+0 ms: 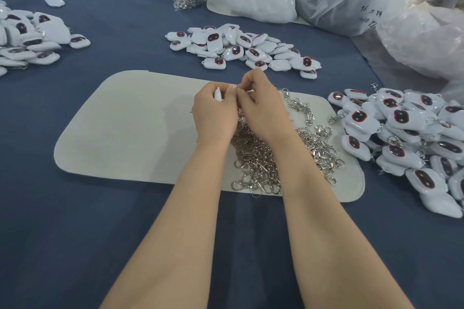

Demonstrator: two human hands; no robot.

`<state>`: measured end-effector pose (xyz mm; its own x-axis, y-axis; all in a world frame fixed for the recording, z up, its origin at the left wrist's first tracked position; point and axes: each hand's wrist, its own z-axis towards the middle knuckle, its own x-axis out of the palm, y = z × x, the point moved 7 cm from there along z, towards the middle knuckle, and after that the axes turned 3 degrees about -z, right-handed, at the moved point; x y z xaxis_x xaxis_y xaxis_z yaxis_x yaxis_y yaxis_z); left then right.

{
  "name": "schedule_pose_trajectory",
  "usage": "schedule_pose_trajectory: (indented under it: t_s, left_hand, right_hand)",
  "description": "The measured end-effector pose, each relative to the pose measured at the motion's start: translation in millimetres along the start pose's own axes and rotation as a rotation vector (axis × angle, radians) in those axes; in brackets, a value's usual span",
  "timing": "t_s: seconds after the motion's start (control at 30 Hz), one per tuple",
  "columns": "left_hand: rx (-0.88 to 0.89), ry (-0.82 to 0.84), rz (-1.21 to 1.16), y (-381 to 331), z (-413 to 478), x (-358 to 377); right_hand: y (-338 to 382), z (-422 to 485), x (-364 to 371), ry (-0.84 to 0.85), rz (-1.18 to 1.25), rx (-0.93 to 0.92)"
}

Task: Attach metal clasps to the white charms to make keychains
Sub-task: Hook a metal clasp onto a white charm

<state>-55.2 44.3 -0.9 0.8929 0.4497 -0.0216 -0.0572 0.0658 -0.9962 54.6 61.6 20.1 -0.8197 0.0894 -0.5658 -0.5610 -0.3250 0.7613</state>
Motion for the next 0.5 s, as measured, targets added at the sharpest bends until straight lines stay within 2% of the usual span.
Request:
schedule_pose_trajectory:
  t_s: [0.27,0.4,0.5]
  left_hand:
    - [-0.186,0.092,-0.148,4.5,-3.4,10.8]
    - [-0.106,0.183,0.049,0.7,-5.2,14.9]
    - [0.007,0.178,0.072,-5.0,-5.8,13.3]
  right_hand:
    - [-14.0,0.2,-10.2,-0.095,0.006,0.114]
    - [-16.9,-0.4,-14.6,-0.142,0.008,0.159]
    - [-17.6,0.2,-17.1,-0.153,-0.029,0.167]
